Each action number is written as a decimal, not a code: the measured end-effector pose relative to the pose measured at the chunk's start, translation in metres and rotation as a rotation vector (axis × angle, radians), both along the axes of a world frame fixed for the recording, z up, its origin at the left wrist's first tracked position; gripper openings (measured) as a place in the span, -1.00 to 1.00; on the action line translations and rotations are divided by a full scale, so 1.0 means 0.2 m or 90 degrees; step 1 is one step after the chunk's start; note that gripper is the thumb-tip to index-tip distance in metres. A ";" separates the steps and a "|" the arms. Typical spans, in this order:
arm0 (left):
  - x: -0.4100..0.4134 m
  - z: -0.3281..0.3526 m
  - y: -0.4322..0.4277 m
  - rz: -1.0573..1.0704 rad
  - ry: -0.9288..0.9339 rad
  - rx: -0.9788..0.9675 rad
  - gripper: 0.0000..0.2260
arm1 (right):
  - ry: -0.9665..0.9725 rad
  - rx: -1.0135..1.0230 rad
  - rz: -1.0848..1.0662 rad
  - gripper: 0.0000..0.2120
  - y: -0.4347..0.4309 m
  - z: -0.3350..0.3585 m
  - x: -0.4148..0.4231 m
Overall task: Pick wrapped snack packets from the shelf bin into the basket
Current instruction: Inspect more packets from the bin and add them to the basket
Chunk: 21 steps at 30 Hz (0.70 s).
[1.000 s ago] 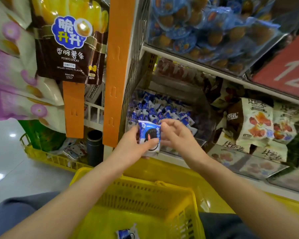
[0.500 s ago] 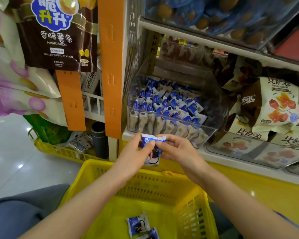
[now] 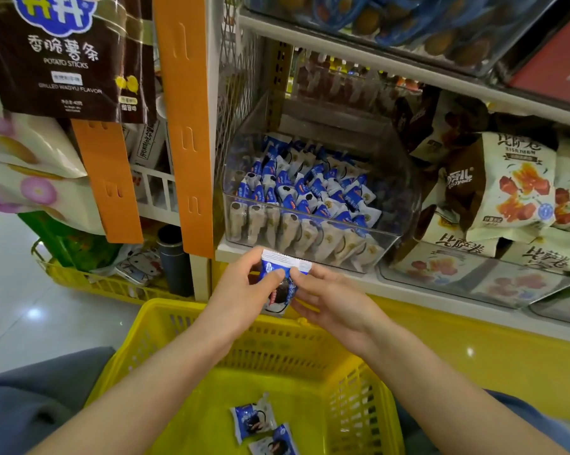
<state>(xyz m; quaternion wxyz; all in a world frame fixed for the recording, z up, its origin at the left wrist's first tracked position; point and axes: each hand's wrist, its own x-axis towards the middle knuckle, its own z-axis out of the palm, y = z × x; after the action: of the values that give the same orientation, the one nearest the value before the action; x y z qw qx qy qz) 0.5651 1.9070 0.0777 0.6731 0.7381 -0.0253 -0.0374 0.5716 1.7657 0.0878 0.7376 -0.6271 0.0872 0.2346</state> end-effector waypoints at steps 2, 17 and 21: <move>0.00 0.00 0.00 0.014 0.008 -0.020 -0.89 | -0.095 -0.094 -0.006 -0.82 0.02 -0.01 -0.01; 0.00 0.02 0.00 0.004 0.107 -0.086 -0.86 | -0.422 -0.332 -0.113 -0.92 0.01 0.00 0.02; 0.00 0.03 0.00 0.018 0.114 -0.042 -0.71 | -0.151 -0.101 -0.208 -0.89 -0.03 0.04 0.05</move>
<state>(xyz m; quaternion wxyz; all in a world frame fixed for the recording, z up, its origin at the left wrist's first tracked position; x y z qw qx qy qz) 0.5642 1.9071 0.0829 0.6969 0.7098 0.0443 -0.0925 0.5826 1.7599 0.0952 0.7191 -0.6842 0.1183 0.0286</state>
